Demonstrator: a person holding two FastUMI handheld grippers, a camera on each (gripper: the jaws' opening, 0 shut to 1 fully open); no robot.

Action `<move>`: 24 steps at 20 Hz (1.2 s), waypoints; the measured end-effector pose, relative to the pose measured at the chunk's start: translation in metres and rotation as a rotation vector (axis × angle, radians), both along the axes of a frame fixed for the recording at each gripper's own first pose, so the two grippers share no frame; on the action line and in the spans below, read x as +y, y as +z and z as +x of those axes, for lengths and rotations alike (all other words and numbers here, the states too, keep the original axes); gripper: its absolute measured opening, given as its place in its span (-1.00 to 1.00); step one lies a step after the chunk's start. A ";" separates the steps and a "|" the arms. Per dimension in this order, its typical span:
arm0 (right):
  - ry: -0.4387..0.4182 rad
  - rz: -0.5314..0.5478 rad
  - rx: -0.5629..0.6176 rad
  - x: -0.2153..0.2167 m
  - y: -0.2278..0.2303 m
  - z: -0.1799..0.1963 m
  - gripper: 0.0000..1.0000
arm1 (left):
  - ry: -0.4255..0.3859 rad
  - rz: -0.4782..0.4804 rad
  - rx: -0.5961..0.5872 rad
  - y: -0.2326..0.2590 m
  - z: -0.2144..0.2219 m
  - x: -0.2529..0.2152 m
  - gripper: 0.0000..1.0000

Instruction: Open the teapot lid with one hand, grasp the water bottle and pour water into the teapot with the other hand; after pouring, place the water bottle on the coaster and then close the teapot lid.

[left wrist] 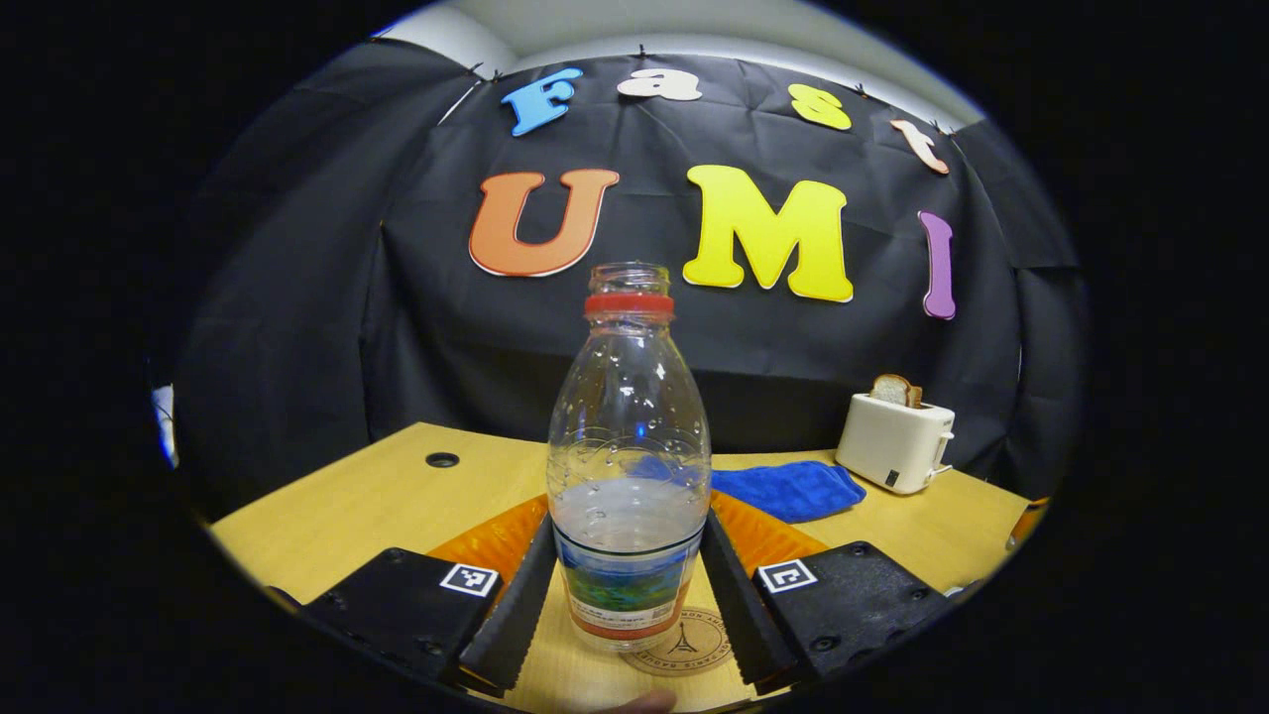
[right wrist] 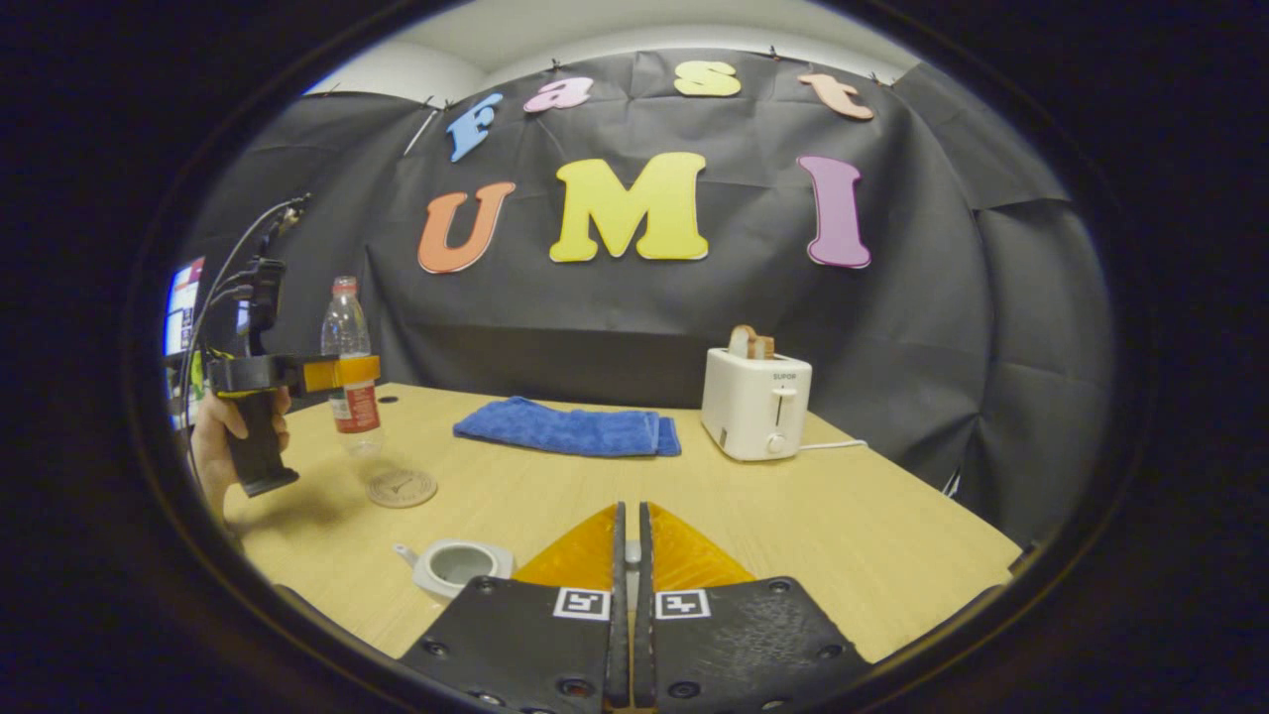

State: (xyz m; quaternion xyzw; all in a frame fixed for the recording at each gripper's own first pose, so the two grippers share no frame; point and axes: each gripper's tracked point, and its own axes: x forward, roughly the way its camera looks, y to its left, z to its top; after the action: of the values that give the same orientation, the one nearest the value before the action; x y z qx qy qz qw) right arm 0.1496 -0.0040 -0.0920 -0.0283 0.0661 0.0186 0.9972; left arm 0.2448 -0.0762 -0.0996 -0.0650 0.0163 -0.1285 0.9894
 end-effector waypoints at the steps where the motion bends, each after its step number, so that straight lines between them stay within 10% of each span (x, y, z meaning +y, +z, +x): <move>1: 0.002 0.005 0.001 0.000 -0.002 0.000 -0.96 | -0.016 -0.020 0.015 -0.006 0.004 -0.004 0.60; 8: 0.004 0.002 0.014 -0.004 -0.012 0.004 -0.96 | -0.109 -0.075 0.050 -0.020 -0.004 -0.029 0.61; 24: -0.001 -0.016 0.020 -0.003 -0.013 -0.006 -0.96 | -0.126 0.157 -0.012 -0.034 -0.017 -0.040 0.74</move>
State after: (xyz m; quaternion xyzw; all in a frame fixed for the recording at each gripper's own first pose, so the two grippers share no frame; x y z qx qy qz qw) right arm 0.1437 -0.0073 -0.1055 -0.0358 0.0761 0.0179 0.9963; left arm 0.2276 -0.1157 -0.1334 0.0148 0.0246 -0.1891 0.9815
